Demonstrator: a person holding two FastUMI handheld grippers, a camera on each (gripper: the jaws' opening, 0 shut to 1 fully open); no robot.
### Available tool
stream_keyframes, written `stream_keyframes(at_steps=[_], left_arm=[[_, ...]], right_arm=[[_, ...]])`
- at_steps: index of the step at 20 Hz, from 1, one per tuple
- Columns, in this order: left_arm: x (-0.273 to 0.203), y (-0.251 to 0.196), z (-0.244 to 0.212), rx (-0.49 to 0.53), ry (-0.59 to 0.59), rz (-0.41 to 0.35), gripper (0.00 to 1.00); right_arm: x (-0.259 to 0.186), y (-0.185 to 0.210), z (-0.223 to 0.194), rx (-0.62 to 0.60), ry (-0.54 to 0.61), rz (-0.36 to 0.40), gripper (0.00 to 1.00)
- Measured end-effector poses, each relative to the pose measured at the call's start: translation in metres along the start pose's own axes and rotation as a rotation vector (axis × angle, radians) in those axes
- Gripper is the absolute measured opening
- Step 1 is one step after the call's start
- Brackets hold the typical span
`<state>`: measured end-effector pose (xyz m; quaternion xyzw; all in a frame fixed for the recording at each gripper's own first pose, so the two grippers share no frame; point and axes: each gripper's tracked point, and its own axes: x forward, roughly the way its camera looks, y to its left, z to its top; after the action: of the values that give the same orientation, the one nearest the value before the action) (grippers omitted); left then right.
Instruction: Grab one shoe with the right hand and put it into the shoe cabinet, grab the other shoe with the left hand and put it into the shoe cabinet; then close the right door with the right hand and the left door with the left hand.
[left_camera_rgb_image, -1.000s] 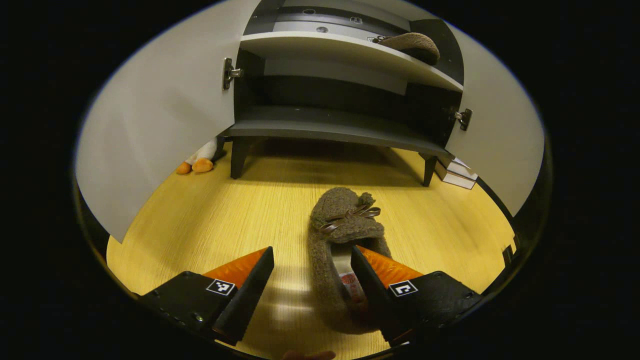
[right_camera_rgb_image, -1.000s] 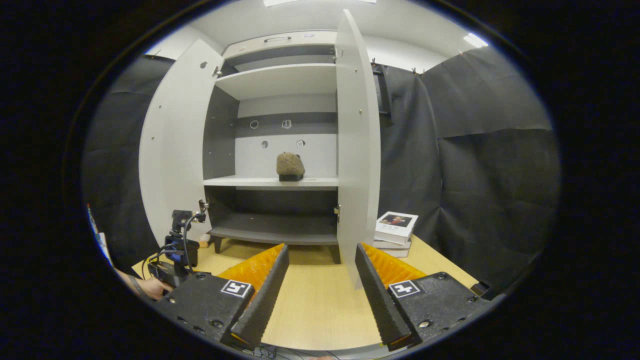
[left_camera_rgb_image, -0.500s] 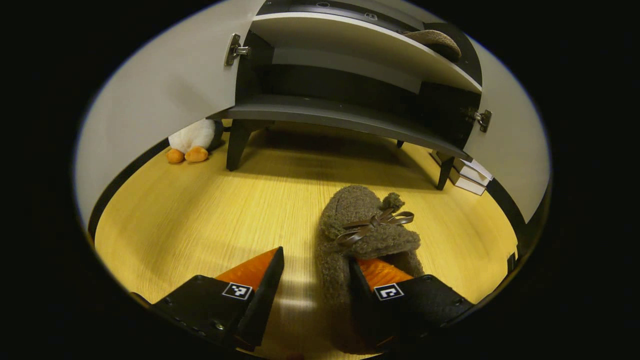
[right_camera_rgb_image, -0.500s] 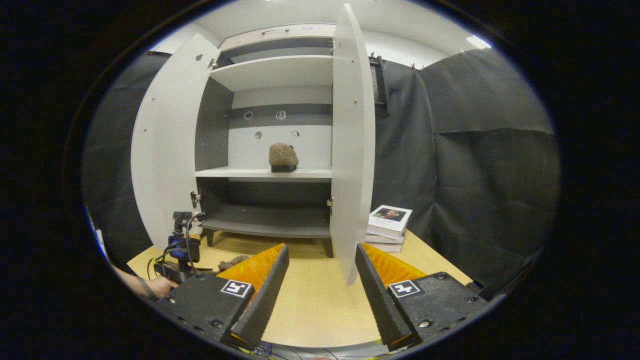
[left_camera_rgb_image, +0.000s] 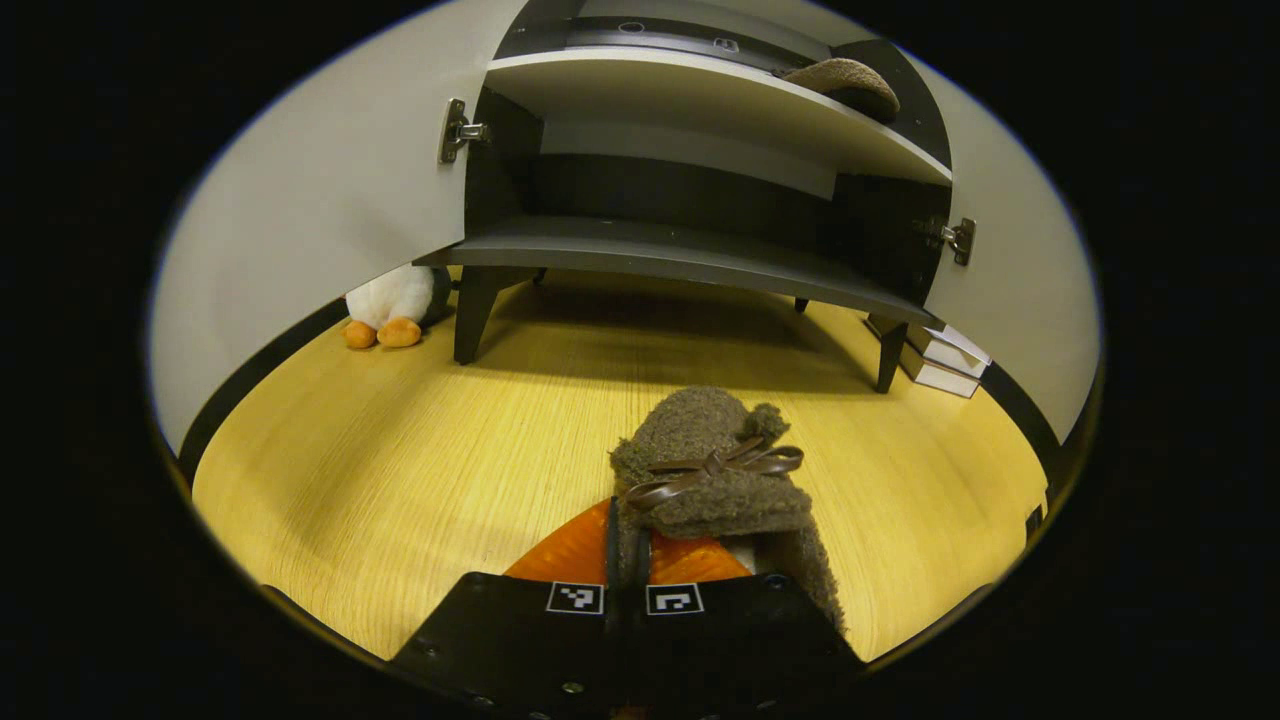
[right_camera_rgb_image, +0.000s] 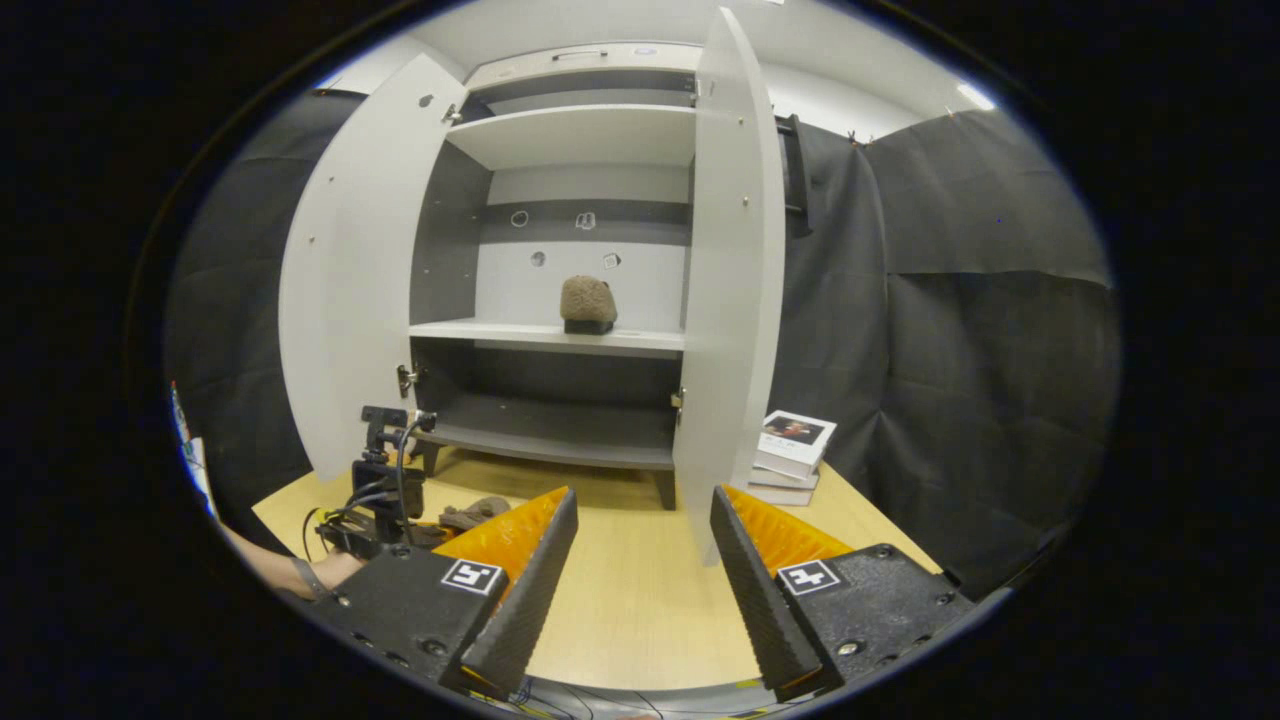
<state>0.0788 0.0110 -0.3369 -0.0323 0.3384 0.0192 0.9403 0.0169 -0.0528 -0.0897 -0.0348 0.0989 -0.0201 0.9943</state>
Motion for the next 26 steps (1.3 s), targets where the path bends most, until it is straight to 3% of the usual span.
stream_keyframes(at_steps=[2,7,12,15,19,23,26], left_arm=[[-0.03,0.004,0.025,-0.004,-0.061,0.014,0.01],[-0.122,-0.018,0.116,-0.07,-0.294,-0.03,0.01],[-0.143,-0.025,0.237,-0.09,-0.441,-0.011,0.01],[-0.137,-0.043,0.307,-0.024,-0.507,-0.017,0.01],[-0.11,-0.056,0.392,-0.039,-0.545,-0.035,0.01],[-0.035,-0.047,0.433,-0.024,-0.41,0.038,0.01],[0.016,-0.043,0.432,-0.042,-0.276,0.066,0.01]], right_arm=[[0.001,0.002,0.0,-0.001,-0.006,0.013,0.86],[0.007,0.015,0.0,0.012,-0.02,0.059,0.86],[0.008,0.034,0.013,0.025,-0.062,0.123,0.86],[-0.001,0.039,0.016,0.027,-0.084,0.133,0.87],[-0.012,0.03,0.017,0.046,-0.099,0.102,0.86],[-0.019,0.012,0.011,0.079,-0.083,0.042,0.86],[-0.022,-0.002,0.007,0.091,-0.07,-0.001,0.86]])
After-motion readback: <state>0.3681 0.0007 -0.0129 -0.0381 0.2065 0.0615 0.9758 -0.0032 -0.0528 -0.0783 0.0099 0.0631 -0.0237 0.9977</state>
